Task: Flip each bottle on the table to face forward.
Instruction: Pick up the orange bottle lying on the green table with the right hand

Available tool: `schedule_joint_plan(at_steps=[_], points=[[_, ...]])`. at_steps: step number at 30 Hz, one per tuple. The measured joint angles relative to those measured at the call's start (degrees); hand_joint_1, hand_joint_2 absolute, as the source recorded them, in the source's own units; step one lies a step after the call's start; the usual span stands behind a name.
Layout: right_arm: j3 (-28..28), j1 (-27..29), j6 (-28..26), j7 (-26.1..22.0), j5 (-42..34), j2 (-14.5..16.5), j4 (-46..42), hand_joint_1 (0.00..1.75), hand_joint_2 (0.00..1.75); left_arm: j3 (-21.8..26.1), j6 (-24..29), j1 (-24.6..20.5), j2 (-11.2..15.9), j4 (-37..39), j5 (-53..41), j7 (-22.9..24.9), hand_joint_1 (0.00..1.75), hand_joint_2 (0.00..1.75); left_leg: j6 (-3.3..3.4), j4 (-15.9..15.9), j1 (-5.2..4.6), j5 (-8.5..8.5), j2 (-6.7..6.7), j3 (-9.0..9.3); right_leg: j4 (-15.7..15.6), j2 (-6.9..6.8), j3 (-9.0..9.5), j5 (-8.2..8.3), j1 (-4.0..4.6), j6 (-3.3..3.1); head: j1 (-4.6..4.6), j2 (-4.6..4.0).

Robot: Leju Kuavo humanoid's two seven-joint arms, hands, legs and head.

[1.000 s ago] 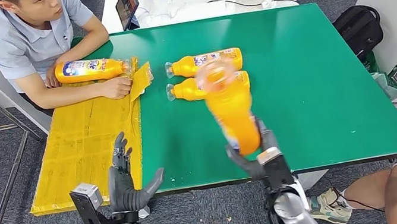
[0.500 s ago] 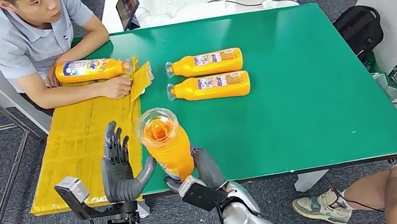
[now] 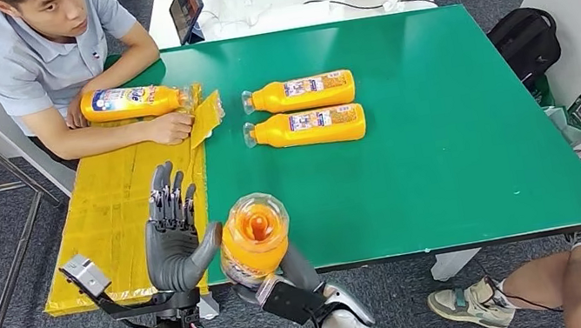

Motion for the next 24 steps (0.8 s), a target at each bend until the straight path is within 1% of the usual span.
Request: schedule_joint_plan(at_steps=[4,17,20,24], points=[[-0.33,0.47,1.28,0.01,-1.44,-0.05,-0.07,1.75,1.75,-0.08,1.15,0.35,0.13,-0.43,-1.91,-0.77,0.00,1.75,0.00,0.00,0.00,0.00,0.00,0.00,0.00,0.00,0.00,0.00,0.00,0.00,0.01,0.00],[-0.78,0.65,1.79,0.00,-2.27,-0.19,-0.11,1.75,1.75,-0.54,1.50,0.90,0.30,-0.96,-3.12,-1.16,0.00,1.75,0.00,0.00,0.00,0.00,0.00,0.00,0.00,0.00,0.00,0.00,0.00,0.00,0.01,0.00],[-2.60,1.14,3.75,0.01,-4.31,-0.20,-0.40,1.75,1.75,-0.81,4.00,1.46,0.54,-1.63,-7.90,-3.08,0.00,1.75,0.00,0.00,0.00,0.00,0.00,0.00,0.00,0.00,0.01,0.00,0.00,0.00,0.00,0.00],[-6.89,2.46,6.94,0.28,-6.84,-0.18,-3.27,1.75,1.75,-0.90,8.27,2.71,0.95,-2.52,-15.00,-5.22,0.00,1.75,0.01,0.00,-0.01,0.00,-0.02,-0.01,0.00,-0.01,0.00,0.00,-0.01,0.00,0.00,0.00]])
